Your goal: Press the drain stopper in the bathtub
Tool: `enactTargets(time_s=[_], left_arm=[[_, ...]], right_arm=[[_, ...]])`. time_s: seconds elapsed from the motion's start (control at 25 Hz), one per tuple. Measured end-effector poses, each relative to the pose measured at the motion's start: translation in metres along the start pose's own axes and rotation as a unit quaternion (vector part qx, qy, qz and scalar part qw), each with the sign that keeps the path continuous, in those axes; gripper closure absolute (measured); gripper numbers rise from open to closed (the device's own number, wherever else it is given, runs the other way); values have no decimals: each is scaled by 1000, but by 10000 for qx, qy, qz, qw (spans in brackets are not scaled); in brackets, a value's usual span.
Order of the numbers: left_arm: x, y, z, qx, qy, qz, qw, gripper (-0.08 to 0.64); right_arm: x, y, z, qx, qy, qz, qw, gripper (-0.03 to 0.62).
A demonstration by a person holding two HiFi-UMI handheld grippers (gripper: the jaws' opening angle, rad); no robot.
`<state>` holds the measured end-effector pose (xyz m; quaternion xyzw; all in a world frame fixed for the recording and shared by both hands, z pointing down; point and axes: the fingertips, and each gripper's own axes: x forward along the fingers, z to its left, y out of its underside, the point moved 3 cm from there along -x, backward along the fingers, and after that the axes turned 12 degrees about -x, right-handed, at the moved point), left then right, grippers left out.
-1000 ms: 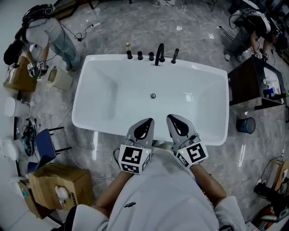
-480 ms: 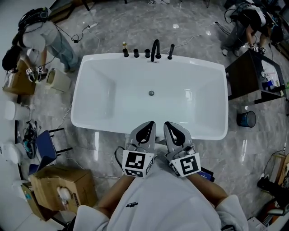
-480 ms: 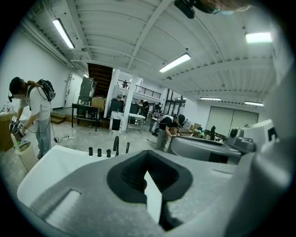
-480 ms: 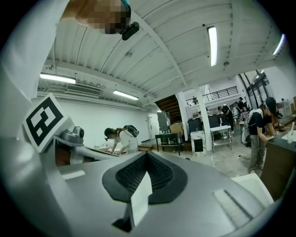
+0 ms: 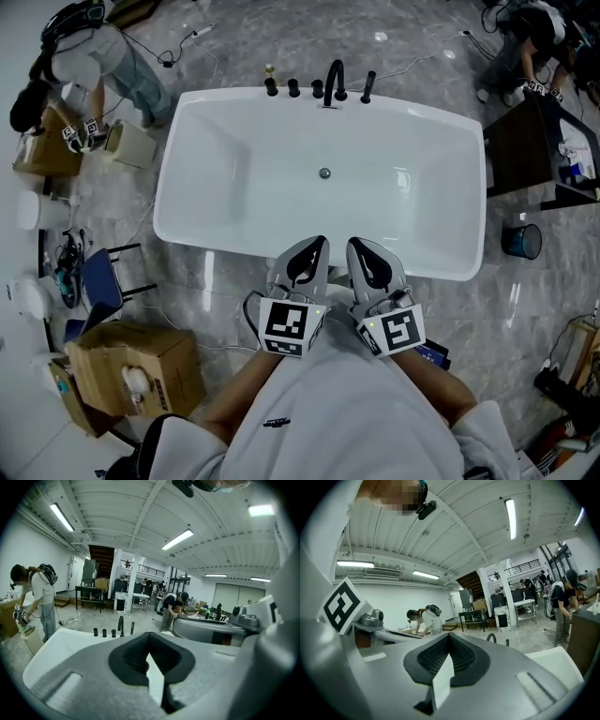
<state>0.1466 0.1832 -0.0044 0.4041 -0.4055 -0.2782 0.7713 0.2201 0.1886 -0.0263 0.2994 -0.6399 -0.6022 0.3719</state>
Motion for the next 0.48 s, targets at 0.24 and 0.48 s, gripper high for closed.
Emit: enactTargets(time_s=[0.24, 0.48], left_arm=[[-3, 1, -3, 18, -18, 7, 10000, 561], [-5, 7, -4, 29, -43, 32, 10000, 561]], right_arm=[[0, 5, 6, 15, -132, 127, 9998, 595], [-6, 5, 4, -17, -71, 111, 9999, 595]])
